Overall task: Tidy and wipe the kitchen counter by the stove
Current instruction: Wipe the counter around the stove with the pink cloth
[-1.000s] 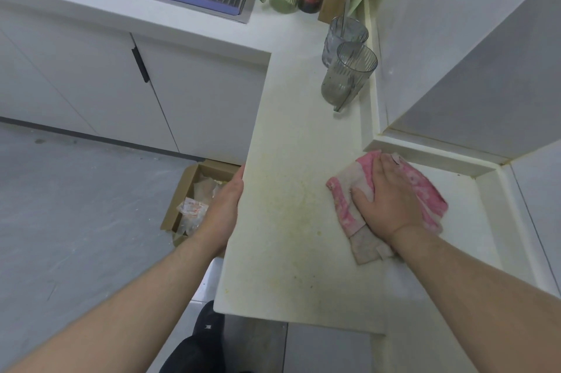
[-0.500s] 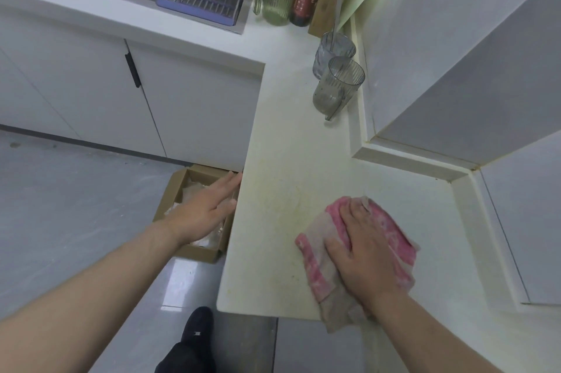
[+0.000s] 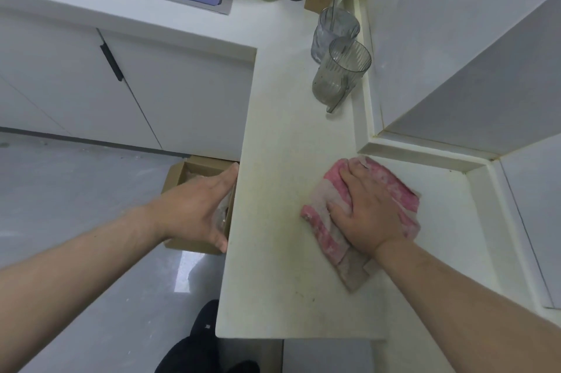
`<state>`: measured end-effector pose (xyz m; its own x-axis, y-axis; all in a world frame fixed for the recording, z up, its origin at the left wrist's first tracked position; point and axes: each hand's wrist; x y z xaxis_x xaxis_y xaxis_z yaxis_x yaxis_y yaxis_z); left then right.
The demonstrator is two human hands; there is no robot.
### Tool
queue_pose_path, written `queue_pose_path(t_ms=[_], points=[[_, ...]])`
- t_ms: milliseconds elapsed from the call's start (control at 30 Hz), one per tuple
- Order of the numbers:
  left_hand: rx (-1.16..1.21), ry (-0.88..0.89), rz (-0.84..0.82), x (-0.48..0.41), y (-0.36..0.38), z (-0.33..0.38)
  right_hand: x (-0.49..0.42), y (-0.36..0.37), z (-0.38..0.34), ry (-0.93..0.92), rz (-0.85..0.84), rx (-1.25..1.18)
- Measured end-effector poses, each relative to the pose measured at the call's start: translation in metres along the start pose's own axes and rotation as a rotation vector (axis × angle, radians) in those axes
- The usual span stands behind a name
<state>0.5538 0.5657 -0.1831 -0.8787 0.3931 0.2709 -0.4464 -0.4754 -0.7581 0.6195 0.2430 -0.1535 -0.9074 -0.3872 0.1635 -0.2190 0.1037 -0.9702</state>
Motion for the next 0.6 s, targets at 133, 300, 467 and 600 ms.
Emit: queue_pose_path(t_ms=[133,300,467,600], points=[[0.047,0.011,-0.004,0.0,-0.005,0.004,-0.02,-0.007,0.002,0.018,0.012,0.029],[0.058,-0.015,-0.018,0.002,-0.007,0.004,-0.016,-0.005,-0.002,0.036,0.013,0.024],[0.037,-0.02,-0.005,0.003,-0.011,0.011,0.013,0.003,-0.022,0.126,-0.074,-0.041],[0.079,-0.034,-0.014,0.003,-0.011,0.011,0.059,0.012,-0.029,0.165,-0.084,-0.16]])
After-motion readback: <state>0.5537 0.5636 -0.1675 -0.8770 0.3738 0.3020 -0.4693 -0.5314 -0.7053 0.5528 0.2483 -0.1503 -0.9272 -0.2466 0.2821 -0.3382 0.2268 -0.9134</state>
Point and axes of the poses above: each hand's wrist, its own x-axis away from the middle knuckle, its own y-axis out of the palm, z = x × y, and after that the axes turned 2 degrees about -y, right-handed
